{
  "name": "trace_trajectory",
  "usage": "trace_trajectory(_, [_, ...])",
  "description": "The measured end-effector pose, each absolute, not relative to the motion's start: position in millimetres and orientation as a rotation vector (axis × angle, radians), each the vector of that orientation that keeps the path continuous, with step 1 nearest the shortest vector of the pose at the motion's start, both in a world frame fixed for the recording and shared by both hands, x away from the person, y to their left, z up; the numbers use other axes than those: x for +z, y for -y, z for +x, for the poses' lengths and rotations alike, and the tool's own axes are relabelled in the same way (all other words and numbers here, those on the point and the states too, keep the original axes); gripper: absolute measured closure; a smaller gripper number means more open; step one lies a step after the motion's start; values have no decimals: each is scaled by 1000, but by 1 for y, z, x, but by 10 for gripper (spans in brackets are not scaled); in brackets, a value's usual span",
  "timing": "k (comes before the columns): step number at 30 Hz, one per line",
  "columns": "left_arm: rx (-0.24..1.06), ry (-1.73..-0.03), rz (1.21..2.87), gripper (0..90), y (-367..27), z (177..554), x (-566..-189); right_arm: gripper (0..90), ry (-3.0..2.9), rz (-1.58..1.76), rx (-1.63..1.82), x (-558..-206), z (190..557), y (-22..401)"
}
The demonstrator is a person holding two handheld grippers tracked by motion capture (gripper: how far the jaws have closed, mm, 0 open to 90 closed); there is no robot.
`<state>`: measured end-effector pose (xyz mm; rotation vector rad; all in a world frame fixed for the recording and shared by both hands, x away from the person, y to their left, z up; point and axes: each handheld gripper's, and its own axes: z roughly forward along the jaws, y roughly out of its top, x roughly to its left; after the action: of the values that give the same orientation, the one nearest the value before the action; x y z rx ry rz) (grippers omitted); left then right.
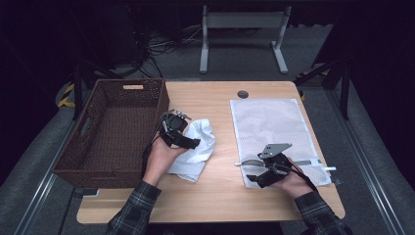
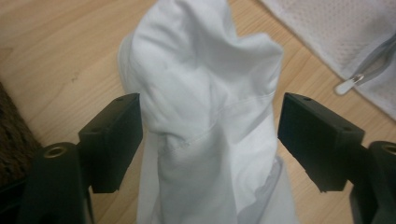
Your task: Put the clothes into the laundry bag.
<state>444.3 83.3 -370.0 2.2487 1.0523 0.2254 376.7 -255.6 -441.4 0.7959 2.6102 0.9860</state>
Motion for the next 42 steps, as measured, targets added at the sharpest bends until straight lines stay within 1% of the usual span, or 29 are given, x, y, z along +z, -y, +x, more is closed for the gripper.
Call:
trace_trajectory(1, [232,-1040,2244,262,-84,442,-367,93,-2609,797,986,-441,377,256])
trace_trajectory(4, [226,-991,2226,375,-85,436,-360,93,-2605,798,988,-441,376,256])
trace_trajectory(6, [210,-957,2229,478,-84,433,-358,93,-2603,801,989,-440,376,257])
trace_trajectory(10, [144,-896,2239,649,-81,430,-360,97,-2601,810,989,-440,375,259])
trace_trajectory(16, [74,-837,2262,829,-73,428,-367,110,-2577,850,984,-438,371,269])
trace_trajectory(19, [59,-794,2273,898,-67,426,-371,142,-2550,885,978,-436,368,277])
trace_trajectory(21, [50,-770,2274,900,-62,424,-373,158,-2526,901,979,-435,366,282])
trace_trajectory(24, [39,-716,2275,900,-51,420,-377,211,-2490,944,987,-432,363,291])
trace_trajectory(26, [44,-671,2291,900,-43,417,-379,255,-2467,979,986,-431,360,298])
trace_trajectory(28, [35,-629,2302,900,-35,414,-383,332,-2441,1010,979,-429,358,306])
trace_trajectory(29, [35,-629,2302,900,-35,414,-383,332,-2441,1010,979,-429,358,306])
trace_trajectory(30, [26,-609,2309,900,-29,413,-385,361,-2427,1026,981,-428,357,310])
trace_trajectory(31, [23,-598,2317,900,-25,412,-386,424,-2404,1052,981,-427,355,317])
trace_trajectory(34, [13,-548,2328,900,-12,411,-391,544,-2362,1108,987,-426,355,330])
trace_trajectory(38, [-2,-515,2342,900,2,408,-395,688,-2333,1168,970,-428,357,344])
trace_trajectory(41, [-6,-475,2357,900,13,405,-398,777,-2327,1188,950,-429,358,351])
trace_trajectory(42, [-6,-475,2357,900,13,405,-398,777,-2327,1188,950,-429,358,351])
